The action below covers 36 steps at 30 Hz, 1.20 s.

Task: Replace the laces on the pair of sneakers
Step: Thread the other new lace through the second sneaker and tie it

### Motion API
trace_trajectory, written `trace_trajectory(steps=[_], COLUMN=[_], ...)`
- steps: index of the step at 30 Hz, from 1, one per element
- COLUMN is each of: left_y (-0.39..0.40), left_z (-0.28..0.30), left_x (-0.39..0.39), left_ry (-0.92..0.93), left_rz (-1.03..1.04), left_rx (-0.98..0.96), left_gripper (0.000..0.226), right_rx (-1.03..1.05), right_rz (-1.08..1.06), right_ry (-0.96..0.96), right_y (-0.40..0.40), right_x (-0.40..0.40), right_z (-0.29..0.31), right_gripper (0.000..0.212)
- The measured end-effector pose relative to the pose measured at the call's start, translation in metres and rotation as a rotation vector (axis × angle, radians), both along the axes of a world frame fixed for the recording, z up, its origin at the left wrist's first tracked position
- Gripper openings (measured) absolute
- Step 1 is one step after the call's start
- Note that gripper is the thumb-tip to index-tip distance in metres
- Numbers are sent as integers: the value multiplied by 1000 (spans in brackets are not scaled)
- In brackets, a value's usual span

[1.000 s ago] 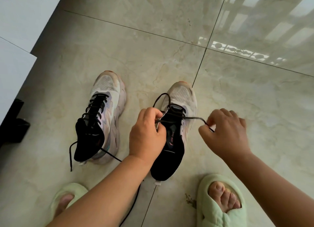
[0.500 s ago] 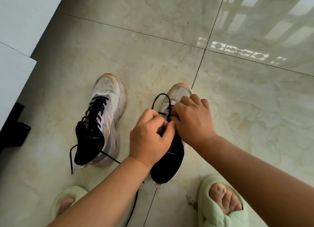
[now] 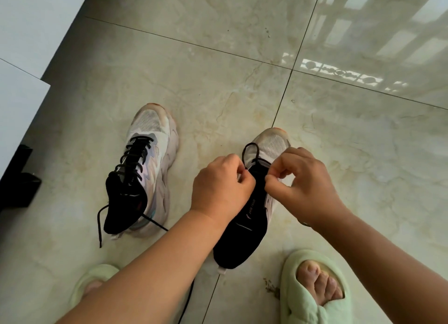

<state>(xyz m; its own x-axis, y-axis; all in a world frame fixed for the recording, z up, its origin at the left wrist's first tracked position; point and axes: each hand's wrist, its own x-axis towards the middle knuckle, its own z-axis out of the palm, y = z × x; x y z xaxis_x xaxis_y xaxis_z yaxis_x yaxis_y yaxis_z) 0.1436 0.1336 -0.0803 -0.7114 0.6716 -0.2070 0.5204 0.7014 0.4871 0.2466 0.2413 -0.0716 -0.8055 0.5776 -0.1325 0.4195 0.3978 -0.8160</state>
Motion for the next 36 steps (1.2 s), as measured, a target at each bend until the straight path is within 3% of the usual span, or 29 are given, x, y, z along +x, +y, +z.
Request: trace_trajectory(steps=[3,7,9,13,15,18,20,25,36], left_y=[1,2,-1,-7,-8,-7,-6,-4,-1], left_z=[3,3,3,2,1,2,3,5,7], left_x=[4,2,-2,-19,-23,-22,-23,-23,-30], left_ry=[-13,6,46,108,104,88,69,63,104], left_rz=[-42,-44,-31,53,65,61,61,44,82], left_rx=[-33,-33,-16,-11,-18,-48,-75,-101,-82], left_gripper=[13,13,14,15,15,15,16,15,16], right_rx=[-202,-694,-753,-393,-191,201,344,179,180], right_rz=[-17,10,-70,-143,-21,179,189,146,-199], right_ry=[36,90,109,-72,-159,-366,-326,29,104], right_y=[1,-3,1,6,5,-1,1,10,30], right_x=[6,7,5,6,2,-10,-15,-4,25], right_z=[4,7,8,2,2,4,7,15,15], right_gripper=[15,19,20,14,12,28,30,30,24])
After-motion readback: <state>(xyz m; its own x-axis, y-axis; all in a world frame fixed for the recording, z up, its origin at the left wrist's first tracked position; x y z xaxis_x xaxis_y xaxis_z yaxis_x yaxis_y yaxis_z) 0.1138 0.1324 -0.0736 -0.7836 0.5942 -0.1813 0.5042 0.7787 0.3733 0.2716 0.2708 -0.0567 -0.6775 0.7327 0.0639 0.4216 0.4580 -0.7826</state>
